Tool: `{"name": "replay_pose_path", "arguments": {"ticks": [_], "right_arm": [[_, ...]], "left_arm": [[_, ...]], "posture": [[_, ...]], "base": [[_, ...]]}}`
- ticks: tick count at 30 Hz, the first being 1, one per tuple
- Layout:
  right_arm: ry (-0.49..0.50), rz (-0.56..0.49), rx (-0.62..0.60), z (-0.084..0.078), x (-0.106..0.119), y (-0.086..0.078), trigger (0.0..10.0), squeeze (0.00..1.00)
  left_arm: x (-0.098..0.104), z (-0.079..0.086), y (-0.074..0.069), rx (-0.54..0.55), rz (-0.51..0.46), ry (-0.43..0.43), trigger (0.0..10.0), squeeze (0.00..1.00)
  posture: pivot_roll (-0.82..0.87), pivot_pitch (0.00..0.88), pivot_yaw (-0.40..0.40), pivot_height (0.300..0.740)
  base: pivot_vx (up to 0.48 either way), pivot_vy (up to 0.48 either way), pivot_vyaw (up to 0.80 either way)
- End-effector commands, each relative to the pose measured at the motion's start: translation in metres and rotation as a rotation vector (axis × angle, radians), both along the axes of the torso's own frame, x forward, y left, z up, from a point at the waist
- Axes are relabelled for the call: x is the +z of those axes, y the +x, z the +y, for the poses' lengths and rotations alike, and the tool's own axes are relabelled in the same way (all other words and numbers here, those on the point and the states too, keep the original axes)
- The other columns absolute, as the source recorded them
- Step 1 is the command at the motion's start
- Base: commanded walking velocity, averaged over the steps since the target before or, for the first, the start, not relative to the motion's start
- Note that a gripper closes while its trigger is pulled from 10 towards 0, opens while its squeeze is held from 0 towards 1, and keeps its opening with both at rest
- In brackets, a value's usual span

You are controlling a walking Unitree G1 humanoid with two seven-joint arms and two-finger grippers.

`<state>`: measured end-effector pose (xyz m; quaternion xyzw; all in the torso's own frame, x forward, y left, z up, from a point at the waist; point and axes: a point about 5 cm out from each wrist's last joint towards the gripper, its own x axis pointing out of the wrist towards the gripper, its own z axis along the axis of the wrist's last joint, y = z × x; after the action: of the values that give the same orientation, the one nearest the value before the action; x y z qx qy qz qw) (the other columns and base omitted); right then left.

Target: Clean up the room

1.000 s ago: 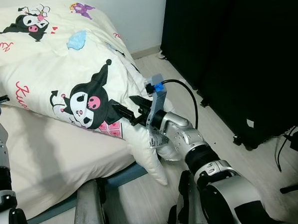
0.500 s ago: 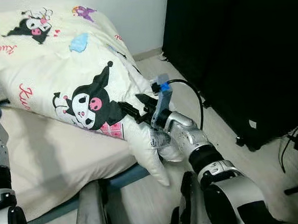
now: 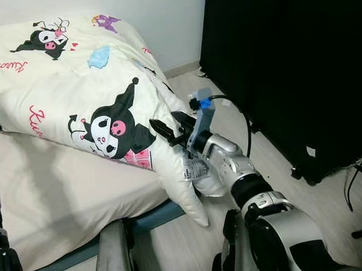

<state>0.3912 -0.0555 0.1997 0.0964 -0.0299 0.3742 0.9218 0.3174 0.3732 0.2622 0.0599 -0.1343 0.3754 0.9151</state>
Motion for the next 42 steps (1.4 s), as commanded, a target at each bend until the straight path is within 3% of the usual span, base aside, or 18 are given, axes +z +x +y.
{"name": "replay_pose_path", "arguments": {"ticks": [1,13,36,37,42], "right_arm": [[-0.002,0.014,0.007,0.005,-0.004,-0.001,10.0,0.0],[-0.076,0.026,0.022,0.017,-0.011,-0.003,10.0,0.0],[-0.052,0.027,-0.023,0.01,-0.004,0.002,10.0,0.0],[-0.049,0.028,-0.022,0.01,-0.003,0.002,9.7,0.0],[-0.048,0.025,-0.023,0.011,-0.003,0.002,10.0,0.0]], "left_arm": [[0.012,0.01,-0.007,0.036,-0.031,0.041,10.0,0.0],[0.007,0.013,-0.007,0.04,-0.016,0.037,10.0,0.0],[-0.011,0.013,-0.005,0.038,0.031,0.013,10.0,0.0],[-0.012,0.013,-0.005,0.04,0.035,0.014,10.0,0.0],[-0.042,0.02,-0.017,0.069,0.154,0.073,10.0,0.0]], "posture": [[0.16,0.173,0.052,0.542],[0.16,0.171,0.051,0.542],[0.19,0.193,0.046,0.542],[0.19,0.193,0.046,0.542],[0.2,0.216,0.025,0.542]], "base": [[0.0,0.0,0.0],[0.0,0.0,0.0],[0.0,0.0,0.0],[0.0,0.0,0.0],[0.0,0.0,0.0]]}}
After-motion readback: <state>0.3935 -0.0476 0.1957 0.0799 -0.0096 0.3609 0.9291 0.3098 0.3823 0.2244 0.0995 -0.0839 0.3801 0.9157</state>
